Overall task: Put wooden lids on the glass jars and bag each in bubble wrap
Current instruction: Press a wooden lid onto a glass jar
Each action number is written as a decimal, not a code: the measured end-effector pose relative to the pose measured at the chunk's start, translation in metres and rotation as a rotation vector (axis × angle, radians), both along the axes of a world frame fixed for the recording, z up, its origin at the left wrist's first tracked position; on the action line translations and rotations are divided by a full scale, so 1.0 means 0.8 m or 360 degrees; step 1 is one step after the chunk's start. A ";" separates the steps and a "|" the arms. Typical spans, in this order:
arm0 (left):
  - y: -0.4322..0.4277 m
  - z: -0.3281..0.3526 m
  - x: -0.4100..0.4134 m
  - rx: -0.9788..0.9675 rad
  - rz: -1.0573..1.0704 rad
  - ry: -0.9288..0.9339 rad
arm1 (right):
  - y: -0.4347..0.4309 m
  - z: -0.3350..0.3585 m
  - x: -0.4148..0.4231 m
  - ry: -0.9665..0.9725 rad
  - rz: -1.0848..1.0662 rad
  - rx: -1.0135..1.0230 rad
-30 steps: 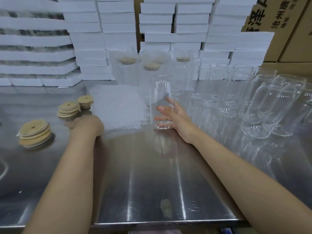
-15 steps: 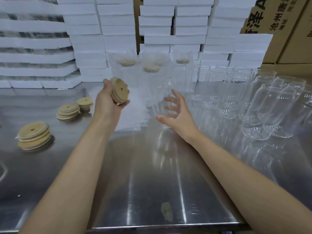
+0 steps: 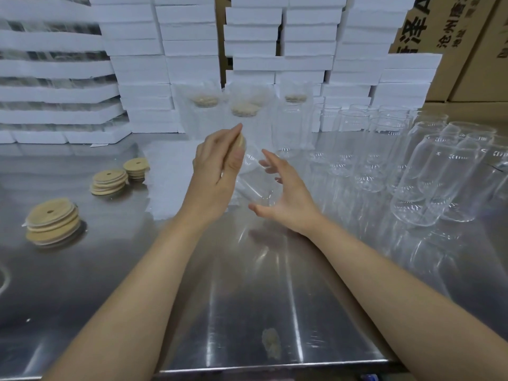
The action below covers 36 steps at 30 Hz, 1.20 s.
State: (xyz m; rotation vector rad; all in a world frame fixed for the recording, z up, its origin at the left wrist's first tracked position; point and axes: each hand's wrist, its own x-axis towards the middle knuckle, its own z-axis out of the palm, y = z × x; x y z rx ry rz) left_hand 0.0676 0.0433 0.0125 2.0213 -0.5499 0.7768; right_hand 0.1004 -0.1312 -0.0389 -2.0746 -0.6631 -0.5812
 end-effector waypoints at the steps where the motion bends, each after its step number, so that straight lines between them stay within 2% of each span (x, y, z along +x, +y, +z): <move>1: -0.001 -0.001 0.001 0.0043 0.0037 -0.0019 | -0.001 0.000 0.001 0.0008 0.0004 -0.0005; 5: -0.010 -0.003 0.001 0.0215 0.0240 -0.0068 | -0.002 -0.002 0.002 0.0030 -0.0018 0.0011; 11: -0.016 0.004 0.008 0.0179 0.0133 -0.0024 | -0.001 -0.002 0.006 0.0053 -0.0087 0.0069; 19: -0.022 0.015 0.022 0.0366 0.0215 -0.0015 | 0.000 -0.005 0.011 0.0129 -0.0161 0.0155; 21: -0.021 0.017 0.030 0.0360 0.0132 0.0035 | -0.002 -0.006 0.013 0.0143 -0.0162 0.0165; 24: -0.020 0.002 0.031 0.0096 -0.0185 0.0151 | -0.005 -0.003 0.016 0.0171 -0.0191 0.0227; 25: -0.016 -0.012 0.030 0.0144 -0.0151 0.0112 | -0.006 -0.002 0.017 0.0191 -0.0195 0.0264; 28: 0.002 -0.048 0.035 0.0546 0.0203 0.0096 | -0.011 0.000 0.019 0.0314 -0.0179 0.0428; 31: 0.010 -0.048 0.040 0.0613 0.0603 0.0054 | -0.015 0.001 0.020 0.0375 -0.0243 0.0459; 36: 0.003 -0.050 0.034 0.1006 0.0989 0.0366 | -0.023 0.003 0.025 0.0398 -0.0338 0.0517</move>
